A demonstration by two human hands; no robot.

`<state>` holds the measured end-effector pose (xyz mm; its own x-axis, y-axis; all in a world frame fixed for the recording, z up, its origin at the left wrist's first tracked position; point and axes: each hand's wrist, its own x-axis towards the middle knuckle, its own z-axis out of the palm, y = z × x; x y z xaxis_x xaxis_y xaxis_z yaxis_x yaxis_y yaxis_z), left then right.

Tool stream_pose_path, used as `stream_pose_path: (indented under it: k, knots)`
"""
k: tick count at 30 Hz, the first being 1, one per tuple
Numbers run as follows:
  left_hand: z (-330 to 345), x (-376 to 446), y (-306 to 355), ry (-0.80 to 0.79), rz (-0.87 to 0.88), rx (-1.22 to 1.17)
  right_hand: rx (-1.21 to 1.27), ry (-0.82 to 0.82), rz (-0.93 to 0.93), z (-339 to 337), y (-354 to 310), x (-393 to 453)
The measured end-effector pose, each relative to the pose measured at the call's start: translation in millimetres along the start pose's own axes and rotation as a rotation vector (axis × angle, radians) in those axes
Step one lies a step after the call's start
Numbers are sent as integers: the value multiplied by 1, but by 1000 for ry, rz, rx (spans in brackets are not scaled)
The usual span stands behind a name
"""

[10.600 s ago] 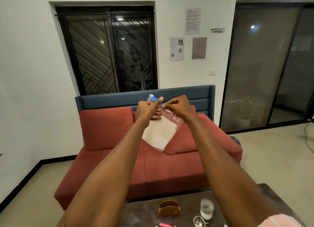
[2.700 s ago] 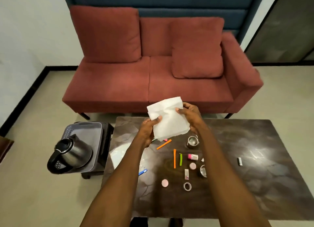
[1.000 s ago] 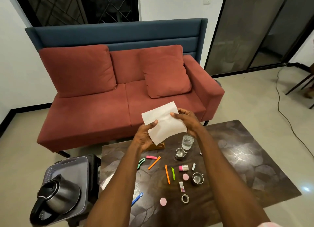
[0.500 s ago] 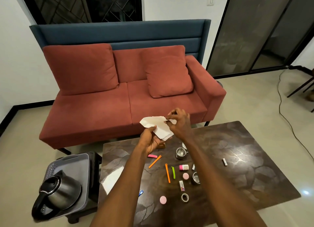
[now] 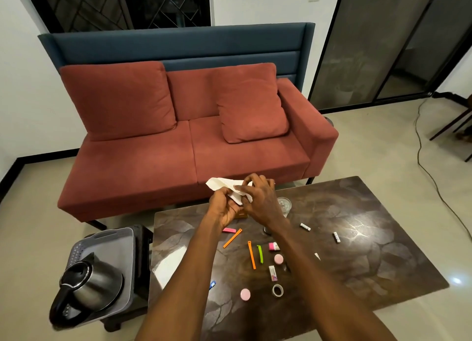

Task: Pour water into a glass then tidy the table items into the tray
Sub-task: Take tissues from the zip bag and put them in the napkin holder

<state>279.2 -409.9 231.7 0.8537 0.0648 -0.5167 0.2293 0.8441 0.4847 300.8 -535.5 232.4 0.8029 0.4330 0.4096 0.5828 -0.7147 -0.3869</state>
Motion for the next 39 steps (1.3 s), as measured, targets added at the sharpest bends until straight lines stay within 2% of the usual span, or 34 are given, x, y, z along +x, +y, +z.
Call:
stream_pose_path:
  k: [3, 9, 15, 20, 22, 24, 27, 29, 31, 35, 37, 39]
  knots:
    - [1, 0, -1, -1, 9, -28, 13, 7, 4, 4, -1, -4]
    - [-6, 4, 5, -51, 24, -71, -8, -78, 18, 11, 1, -13]
    - [-8, 13, 7, 78, 22, -6, -86, -128, 3, 17, 1, -15]
    - [-18, 23, 9, 128, -82, 109, -129, -36, -27, 25, 9, -8]
    - [-27, 29, 9, 126, -140, 221, -145, -43, 0, 31, 15, -2]
    - [-38, 38, 7, 197, -177, 417, -141, -61, 37, 39, 24, 7]
    - [-64, 57, 1, 431, -15, 794, -132, -134, 68, 54, 44, 22]
    - [-81, 76, -3, 520, 126, 1123, -143, -207, 71, 71, 61, 35]
    - [-91, 96, -6, 516, 237, 1372, -155, -275, 65, 91, 79, 48]
    - [-92, 142, -13, 367, 435, 1675, -75, -386, 8, 134, 110, 72]
    - [-87, 168, -16, 360, 476, 1742, -32, -434, 13, 154, 124, 83]
    - [-85, 197, -18, 427, 487, 1785, -23, -471, 56, 177, 140, 96]
